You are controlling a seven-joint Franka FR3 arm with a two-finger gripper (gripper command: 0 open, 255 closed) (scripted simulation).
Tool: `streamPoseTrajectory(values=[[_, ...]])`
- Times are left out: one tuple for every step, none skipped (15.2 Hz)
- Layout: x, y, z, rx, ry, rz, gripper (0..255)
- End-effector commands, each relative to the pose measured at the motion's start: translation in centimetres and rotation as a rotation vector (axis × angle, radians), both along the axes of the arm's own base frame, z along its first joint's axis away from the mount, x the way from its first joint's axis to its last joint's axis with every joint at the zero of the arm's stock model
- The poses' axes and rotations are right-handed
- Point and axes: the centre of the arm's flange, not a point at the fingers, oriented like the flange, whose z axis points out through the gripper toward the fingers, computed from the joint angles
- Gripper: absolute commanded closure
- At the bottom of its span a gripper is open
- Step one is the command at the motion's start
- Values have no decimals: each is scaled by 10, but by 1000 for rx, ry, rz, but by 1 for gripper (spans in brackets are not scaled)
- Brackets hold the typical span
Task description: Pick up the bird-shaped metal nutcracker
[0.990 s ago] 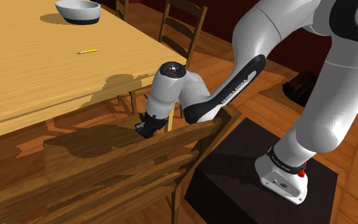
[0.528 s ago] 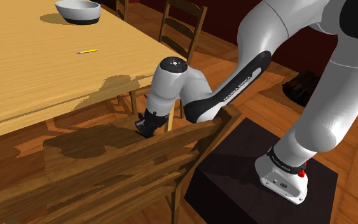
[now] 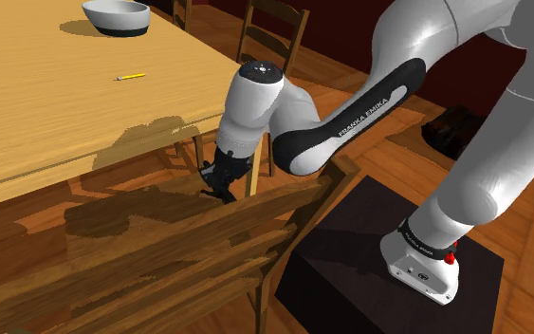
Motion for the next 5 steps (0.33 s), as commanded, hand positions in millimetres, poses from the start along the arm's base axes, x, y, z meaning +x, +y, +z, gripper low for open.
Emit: streamPoseTrajectory(values=[[0, 0, 10, 0, 1, 0, 255], [0, 0, 15, 0, 1, 0, 255], [0, 0, 21, 0, 1, 0, 255], [0, 0, 21, 0, 1, 0, 255], [0, 0, 21, 0, 1, 0, 255]])
